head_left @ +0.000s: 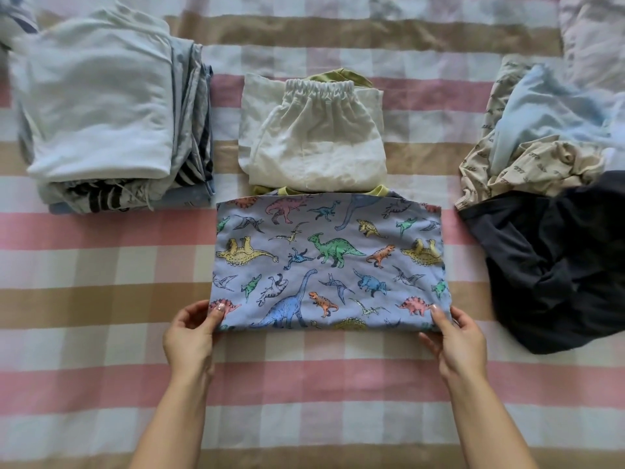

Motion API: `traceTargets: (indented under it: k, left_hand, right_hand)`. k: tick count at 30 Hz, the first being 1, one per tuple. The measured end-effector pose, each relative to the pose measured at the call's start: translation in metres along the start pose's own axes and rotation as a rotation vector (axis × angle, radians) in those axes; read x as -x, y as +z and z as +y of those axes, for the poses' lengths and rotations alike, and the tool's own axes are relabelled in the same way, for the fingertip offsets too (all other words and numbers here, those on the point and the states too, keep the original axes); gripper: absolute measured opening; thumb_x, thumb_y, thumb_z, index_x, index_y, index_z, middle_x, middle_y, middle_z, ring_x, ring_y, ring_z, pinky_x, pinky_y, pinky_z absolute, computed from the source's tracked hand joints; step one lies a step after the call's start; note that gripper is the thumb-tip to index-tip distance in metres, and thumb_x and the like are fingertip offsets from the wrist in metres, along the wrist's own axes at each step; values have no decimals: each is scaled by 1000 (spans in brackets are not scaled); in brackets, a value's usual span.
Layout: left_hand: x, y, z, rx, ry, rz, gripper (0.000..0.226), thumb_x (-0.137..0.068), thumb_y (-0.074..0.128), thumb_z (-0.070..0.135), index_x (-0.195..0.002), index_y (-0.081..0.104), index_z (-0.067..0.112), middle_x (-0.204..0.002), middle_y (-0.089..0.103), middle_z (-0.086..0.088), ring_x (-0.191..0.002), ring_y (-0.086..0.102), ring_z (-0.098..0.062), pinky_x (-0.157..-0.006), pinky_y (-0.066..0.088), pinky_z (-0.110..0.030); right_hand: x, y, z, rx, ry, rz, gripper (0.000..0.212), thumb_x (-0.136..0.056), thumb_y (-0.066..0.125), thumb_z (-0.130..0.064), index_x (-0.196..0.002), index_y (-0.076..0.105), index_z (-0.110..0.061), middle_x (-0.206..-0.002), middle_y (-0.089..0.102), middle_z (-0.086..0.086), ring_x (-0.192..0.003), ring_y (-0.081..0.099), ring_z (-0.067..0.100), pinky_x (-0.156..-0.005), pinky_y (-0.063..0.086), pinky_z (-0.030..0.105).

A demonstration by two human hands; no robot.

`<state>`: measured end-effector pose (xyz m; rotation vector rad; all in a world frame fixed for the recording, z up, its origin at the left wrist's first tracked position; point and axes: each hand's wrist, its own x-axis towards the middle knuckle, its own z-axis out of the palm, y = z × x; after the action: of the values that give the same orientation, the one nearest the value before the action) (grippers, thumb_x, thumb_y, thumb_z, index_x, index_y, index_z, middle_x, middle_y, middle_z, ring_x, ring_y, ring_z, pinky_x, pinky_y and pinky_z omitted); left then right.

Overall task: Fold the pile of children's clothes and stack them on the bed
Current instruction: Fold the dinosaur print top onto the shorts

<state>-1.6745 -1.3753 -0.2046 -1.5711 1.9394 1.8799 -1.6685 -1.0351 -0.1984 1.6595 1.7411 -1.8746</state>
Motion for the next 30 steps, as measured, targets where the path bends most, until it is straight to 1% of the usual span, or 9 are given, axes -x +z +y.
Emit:
traceTargets:
  k: [4,8,11,13,16,18,22,26,30]
  left_hand:
    - [11,-20,-10,15,11,44,25,-80,64,-6,-78,58,19,-62,66,9,-57,60,1,-58,51,-10]
    - [27,-37,-32,-60,28,71,27,-79,65,-6,-77,60,20,-74,64,2,-59,58,6,-64,49,-7]
    - [36,-39,-37,-258,119,76,18,-78,69,-3,-82,61,13,-82,64,-12,-59,57,6,-61,45,-5]
    - [39,-37,-31,-503,235,102,20,-73,75,4,-89,63,8,-89,65,-15,-73,61,-9,-67,44,-15]
    - [42,-27,-14,-831,447,109,39,-66,79,4,-101,63,2,-98,60,-18,-94,50,-35,-81,33,-33]
    - [53,-7,3,-887,587,23,38,-68,77,2,-103,63,2,-98,59,-15,-94,48,-32,-81,31,-29]
    - [84,64,25,-766,848,-291,20,-75,70,-5,-93,64,1,-88,59,-8,-84,55,-25,-74,45,-33]
    - [113,148,25,-746,835,-525,11,-84,63,7,-95,63,5,-91,57,-3,-83,55,-19,-73,47,-30]
    - [133,220,9,-872,789,-618,27,-88,59,27,-108,55,8,-105,52,-6,-97,51,-24,-76,43,-33]
  right_hand:
    - [0,-19,17,56,-14,48,33,-85,62,-3,-116,53,-5,-79,68,1,-52,63,-1,-47,53,17]
    - [6,-36,41,157,-26,103,35,-82,66,-5,-115,55,-1,-104,63,14,-71,63,7,-67,53,15]
    - [12,-35,44,243,-95,141,32,-82,68,-5,-112,57,-2,-101,62,13,-87,59,20,-59,48,3]
    - [15,-31,40,385,-200,159,29,-80,70,-6,-107,59,-2,-97,61,12,-90,59,23,-62,49,12]
    - [19,-29,30,578,-351,160,34,-78,72,-8,-109,59,-4,-98,57,11,-87,55,25,-78,40,27]
    - [21,-30,25,560,-400,142,35,-81,69,-9,-114,57,-6,-103,54,12,-89,53,23,-83,40,29]
    - [23,-31,21,503,-392,103,29,-85,64,-10,-113,57,-7,-104,57,12,-91,55,25,-82,42,32]
    - [24,-32,21,482,-320,83,24,-83,66,-9,-106,60,-9,-93,62,11,-84,59,28,-75,44,32]
    - [21,-36,23,476,-259,35,21,-80,71,-13,-99,63,-12,-86,66,5,-79,61,21,-70,45,28]
